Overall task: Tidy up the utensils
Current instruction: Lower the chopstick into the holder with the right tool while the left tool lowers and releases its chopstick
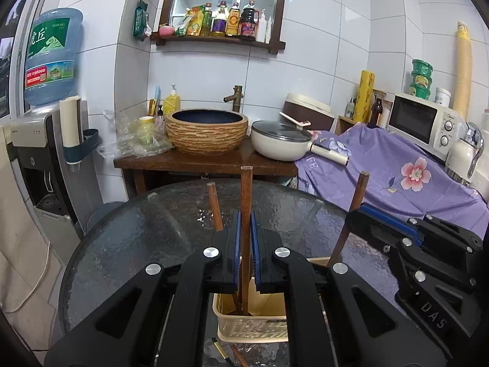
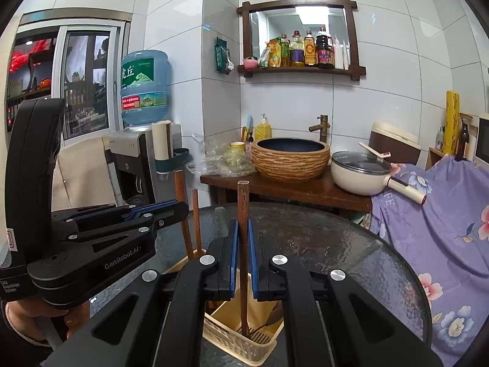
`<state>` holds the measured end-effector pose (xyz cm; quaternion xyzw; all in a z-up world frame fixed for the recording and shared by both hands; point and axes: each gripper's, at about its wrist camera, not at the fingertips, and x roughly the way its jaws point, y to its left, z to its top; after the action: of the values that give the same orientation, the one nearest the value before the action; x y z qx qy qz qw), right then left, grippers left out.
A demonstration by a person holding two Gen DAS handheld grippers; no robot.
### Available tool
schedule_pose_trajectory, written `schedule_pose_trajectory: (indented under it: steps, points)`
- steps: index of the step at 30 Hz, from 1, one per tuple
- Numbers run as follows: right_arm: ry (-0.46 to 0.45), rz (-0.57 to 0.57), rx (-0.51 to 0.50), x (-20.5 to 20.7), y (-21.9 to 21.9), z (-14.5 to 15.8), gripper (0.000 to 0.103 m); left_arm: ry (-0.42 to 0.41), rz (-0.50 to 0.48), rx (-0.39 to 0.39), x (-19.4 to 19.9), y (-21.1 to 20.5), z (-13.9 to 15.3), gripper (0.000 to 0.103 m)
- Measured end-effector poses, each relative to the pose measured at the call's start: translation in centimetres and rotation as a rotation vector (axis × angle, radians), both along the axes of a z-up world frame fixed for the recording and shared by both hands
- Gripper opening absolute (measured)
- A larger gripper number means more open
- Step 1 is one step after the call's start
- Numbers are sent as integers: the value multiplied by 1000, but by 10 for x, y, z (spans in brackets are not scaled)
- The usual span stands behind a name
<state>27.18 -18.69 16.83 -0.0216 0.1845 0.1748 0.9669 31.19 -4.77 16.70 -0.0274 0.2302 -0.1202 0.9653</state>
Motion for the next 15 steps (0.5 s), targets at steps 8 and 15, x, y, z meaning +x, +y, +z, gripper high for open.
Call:
schedule_pose_trajectory:
  steps: [8, 15]
  points:
    - [-13, -9, 9, -3, -3, -1, 13, 25, 3, 20, 3, -3, -18, 7]
    - [-31, -19, 16, -9, -8, -1, 43, 44, -15, 17, 1, -1, -20, 8]
